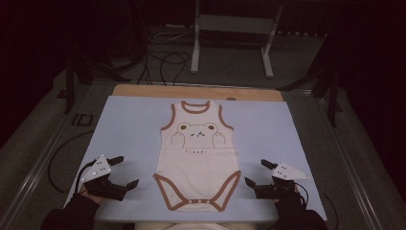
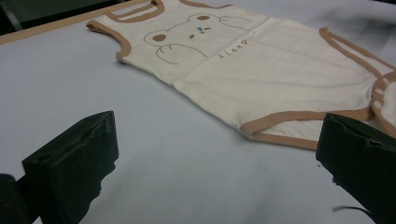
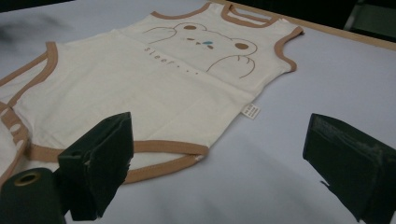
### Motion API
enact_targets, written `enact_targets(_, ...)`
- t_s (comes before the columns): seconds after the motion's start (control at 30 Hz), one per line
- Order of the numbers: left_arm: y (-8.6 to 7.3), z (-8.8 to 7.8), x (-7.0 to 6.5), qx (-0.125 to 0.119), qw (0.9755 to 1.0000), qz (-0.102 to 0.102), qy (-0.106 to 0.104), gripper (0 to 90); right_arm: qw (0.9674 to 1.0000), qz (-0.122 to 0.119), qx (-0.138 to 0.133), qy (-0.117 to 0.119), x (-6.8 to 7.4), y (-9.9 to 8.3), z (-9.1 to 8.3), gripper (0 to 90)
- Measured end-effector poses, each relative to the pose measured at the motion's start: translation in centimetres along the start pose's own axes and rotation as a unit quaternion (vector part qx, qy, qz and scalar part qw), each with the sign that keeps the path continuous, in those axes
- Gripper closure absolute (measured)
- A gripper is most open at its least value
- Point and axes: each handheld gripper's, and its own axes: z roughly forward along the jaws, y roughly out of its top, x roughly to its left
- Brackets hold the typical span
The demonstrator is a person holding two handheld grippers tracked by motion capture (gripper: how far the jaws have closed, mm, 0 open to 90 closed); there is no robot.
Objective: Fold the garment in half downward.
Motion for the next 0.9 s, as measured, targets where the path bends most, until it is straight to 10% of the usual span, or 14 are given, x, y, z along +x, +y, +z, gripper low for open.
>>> enact_targets(0.9,0.9,0.6,-0.8,0.021,0.9993,0.025,-0.019,0.0,0.9999,0.01,0.006,-0.006,0.3,0.9,-0.5,8.7)
